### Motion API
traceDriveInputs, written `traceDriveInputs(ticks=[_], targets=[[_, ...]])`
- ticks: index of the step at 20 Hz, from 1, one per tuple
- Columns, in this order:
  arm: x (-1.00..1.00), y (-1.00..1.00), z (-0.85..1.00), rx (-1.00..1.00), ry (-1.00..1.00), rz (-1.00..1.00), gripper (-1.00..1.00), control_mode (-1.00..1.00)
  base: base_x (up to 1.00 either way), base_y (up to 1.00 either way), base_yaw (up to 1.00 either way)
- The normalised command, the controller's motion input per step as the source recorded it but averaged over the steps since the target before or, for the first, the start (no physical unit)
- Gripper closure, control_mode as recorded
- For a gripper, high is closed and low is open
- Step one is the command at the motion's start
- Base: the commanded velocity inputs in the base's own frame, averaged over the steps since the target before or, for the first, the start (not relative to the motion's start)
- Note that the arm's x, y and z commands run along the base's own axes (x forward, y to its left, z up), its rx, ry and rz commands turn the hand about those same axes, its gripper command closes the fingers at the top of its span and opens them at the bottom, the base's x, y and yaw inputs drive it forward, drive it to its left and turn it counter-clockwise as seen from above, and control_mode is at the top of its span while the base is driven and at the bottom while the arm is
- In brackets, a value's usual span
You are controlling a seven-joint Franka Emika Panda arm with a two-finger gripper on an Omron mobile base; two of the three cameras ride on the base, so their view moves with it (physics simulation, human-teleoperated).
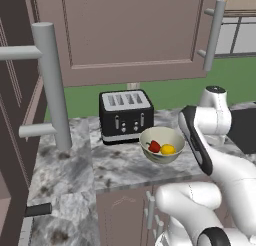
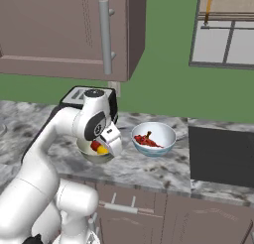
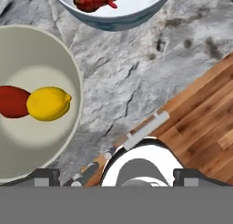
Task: Place the bowl with the bell pepper and lemon on the top shelf of the fridge. Place the bowl with the fish and chicken drumstick on the second highest shelf of the fridge.
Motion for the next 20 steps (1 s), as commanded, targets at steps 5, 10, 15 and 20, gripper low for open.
traceDriveInputs(ticks=[5,10,15,20], targets=[[0.42,-0.1,-0.24,0.0,0.01,-0.1,-1.0,-1.0,0.0,0.0,0.0],[0.2,-0.06,-0.19,0.0,0.0,-0.03,-1.0,-1.0,0.0,0.0,0.0],[0.21,0.0,-0.32,0.01,0.0,0.0,-1.0,-1.0,0.0,0.0,0.0],[0.29,0.0,-0.28,0.01,0.0,0.0,-1.0,-1.0,0.0,0.0,0.0]])
